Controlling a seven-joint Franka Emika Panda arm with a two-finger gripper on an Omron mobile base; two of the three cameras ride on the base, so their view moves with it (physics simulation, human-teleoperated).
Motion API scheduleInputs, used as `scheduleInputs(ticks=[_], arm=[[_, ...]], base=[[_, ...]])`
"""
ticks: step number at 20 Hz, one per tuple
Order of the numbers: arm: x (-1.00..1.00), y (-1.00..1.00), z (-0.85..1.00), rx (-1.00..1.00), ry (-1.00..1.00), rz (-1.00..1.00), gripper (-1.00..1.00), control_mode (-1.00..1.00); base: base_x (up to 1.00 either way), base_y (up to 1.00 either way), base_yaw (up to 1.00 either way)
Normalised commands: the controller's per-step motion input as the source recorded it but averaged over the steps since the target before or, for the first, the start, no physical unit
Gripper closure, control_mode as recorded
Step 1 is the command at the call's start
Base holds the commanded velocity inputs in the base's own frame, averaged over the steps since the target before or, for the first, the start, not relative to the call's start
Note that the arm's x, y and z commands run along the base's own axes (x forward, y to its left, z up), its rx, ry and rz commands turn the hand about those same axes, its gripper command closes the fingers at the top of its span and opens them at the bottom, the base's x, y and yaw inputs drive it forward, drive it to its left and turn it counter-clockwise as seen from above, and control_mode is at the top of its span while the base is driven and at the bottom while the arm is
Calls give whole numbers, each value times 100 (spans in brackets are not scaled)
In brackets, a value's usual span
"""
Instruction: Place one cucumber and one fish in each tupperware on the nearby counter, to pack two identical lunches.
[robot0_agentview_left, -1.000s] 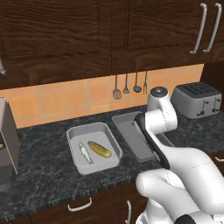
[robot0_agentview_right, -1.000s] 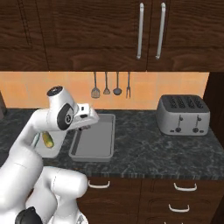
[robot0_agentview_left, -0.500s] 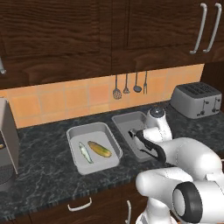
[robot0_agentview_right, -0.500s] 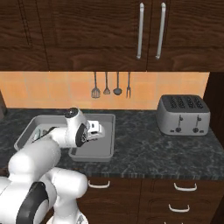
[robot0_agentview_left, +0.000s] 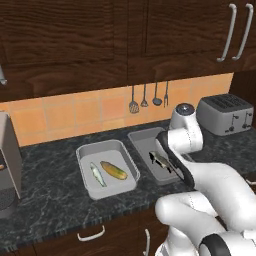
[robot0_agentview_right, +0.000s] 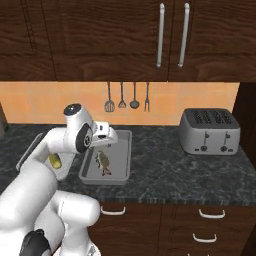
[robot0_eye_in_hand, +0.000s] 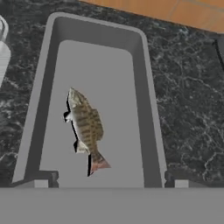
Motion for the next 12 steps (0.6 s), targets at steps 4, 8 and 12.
scheduleInputs(ticks=[4, 8, 12], arm=[[-100, -27, 48, 1, -43, 0, -100, -100], [-100, -13, 83, 1, -37, 0, -100, -100], [-53, -1, 85, 1, -9, 0, -100, -100]], base=[[0, 0, 0], [0, 0, 0], [0, 0, 0]])
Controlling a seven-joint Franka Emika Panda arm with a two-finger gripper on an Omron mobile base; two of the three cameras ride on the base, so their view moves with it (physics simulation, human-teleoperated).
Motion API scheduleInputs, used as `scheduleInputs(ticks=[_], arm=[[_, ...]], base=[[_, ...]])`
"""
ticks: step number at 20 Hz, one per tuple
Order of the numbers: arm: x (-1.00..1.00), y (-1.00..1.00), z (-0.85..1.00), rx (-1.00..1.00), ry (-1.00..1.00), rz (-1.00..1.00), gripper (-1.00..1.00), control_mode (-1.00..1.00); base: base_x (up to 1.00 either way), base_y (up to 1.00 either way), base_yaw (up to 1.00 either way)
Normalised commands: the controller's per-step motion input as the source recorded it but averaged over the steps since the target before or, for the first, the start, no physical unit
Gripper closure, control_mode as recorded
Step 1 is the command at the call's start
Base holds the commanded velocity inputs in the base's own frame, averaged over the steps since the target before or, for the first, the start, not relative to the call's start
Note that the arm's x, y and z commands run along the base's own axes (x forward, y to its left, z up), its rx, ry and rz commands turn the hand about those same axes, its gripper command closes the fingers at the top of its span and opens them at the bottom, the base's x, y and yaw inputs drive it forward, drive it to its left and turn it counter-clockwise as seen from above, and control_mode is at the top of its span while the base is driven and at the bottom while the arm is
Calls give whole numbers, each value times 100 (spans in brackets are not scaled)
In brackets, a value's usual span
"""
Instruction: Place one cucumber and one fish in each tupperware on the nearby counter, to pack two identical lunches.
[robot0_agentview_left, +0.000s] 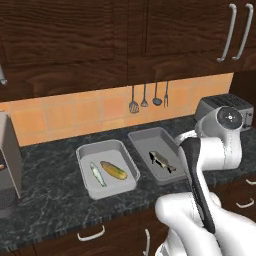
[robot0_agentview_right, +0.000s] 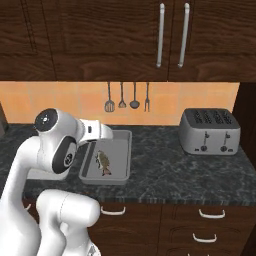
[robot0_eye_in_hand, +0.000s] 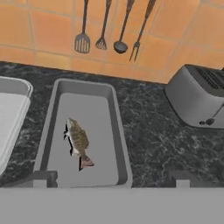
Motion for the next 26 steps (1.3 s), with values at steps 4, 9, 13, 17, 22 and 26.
scheduleInputs(ticks=[4, 9, 13, 17, 22, 26], arm=[[-13, 0, 18, 0, 12, 1, -100, 100], [0, 0, 0, 0, 0, 0, -100, 100], [0, 0, 0, 0, 0, 0, -100, 100], [0, 0, 0, 0, 0, 0, -100, 100], [0, 0, 0, 0, 0, 0, -100, 100], [0, 0, 0, 0, 0, 0, -100, 100]], base=[[-41, -1, 0], [-100, -68, -1], [-100, -100, -23], [-85, -100, -36], [-12, -100, -41], [26, -100, -30]])
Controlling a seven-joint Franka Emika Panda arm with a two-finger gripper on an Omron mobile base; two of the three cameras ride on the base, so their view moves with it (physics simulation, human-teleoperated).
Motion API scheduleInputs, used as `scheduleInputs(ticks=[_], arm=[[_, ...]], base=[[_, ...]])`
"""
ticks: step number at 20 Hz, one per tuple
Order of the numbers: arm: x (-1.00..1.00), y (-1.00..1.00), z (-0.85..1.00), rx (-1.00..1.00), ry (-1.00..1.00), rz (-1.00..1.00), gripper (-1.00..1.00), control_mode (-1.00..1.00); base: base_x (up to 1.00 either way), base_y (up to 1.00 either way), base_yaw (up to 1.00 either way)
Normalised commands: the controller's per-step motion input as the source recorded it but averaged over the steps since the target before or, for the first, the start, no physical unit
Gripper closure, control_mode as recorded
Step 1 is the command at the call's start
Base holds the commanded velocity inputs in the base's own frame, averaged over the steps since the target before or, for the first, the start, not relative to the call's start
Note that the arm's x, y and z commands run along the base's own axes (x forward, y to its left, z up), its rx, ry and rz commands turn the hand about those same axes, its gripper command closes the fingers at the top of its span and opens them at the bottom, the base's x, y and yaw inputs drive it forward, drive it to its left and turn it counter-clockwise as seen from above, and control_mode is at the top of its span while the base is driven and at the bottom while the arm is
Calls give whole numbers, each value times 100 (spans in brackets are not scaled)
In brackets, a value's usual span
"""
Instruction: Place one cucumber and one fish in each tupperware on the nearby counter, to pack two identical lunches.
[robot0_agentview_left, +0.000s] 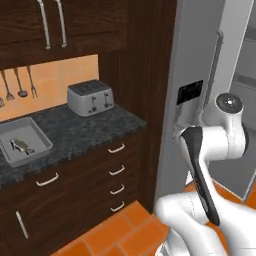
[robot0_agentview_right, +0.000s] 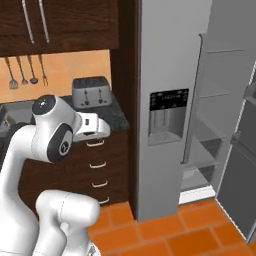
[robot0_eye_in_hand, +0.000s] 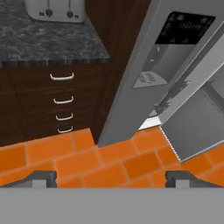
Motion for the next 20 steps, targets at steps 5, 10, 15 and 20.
scheduleInputs(ticks=[5, 10, 15, 20], arm=[[0, 0, 0, 0, 0, 0, -100, 100], [0, 0, 0, 0, 0, 0, -100, 100], [0, 0, 0, 0, 0, 0, -100, 100], [0, 0, 0, 0, 0, 0, -100, 100]], base=[[99, -88, -3], [84, -94, 0], [57, -90, 1], [77, -56, 21]])
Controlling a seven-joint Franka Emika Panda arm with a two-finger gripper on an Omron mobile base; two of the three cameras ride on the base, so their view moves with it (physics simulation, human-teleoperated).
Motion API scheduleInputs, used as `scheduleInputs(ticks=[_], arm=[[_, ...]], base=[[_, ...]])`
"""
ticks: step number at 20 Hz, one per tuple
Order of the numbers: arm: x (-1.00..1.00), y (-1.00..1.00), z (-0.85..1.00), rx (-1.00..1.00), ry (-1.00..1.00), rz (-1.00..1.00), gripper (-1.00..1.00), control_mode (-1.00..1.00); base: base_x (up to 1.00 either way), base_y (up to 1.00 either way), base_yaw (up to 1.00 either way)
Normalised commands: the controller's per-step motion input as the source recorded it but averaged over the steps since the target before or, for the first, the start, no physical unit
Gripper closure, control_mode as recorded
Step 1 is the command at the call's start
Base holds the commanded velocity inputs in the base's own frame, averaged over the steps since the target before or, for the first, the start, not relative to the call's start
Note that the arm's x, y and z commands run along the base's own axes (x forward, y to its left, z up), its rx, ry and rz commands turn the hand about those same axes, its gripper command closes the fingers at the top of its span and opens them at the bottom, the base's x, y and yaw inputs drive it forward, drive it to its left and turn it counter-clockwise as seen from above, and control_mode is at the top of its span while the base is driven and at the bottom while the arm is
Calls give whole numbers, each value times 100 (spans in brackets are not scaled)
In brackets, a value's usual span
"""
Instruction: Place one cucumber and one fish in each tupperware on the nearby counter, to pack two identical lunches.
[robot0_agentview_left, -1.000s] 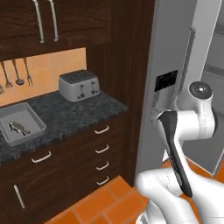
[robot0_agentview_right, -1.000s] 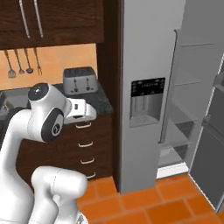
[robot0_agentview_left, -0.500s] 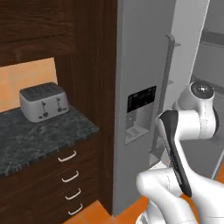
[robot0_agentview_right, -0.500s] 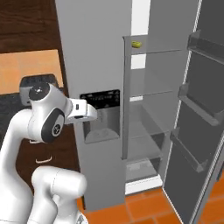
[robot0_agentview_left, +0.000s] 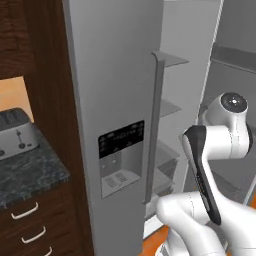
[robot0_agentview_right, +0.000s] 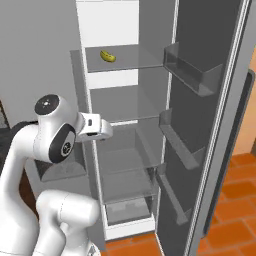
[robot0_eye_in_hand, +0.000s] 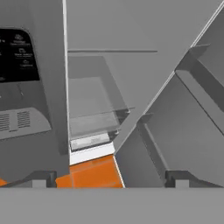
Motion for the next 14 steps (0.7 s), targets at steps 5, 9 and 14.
scheduleInputs(ticks=[5, 9, 14], arm=[[0, 0, 0, 0, 0, 0, -100, 100], [0, 0, 0, 0, 0, 0, -100, 100], [0, 0, 0, 0, 0, 0, -100, 100]], base=[[10, -47, 40], [0, -7, 17], [0, -50, 28]])
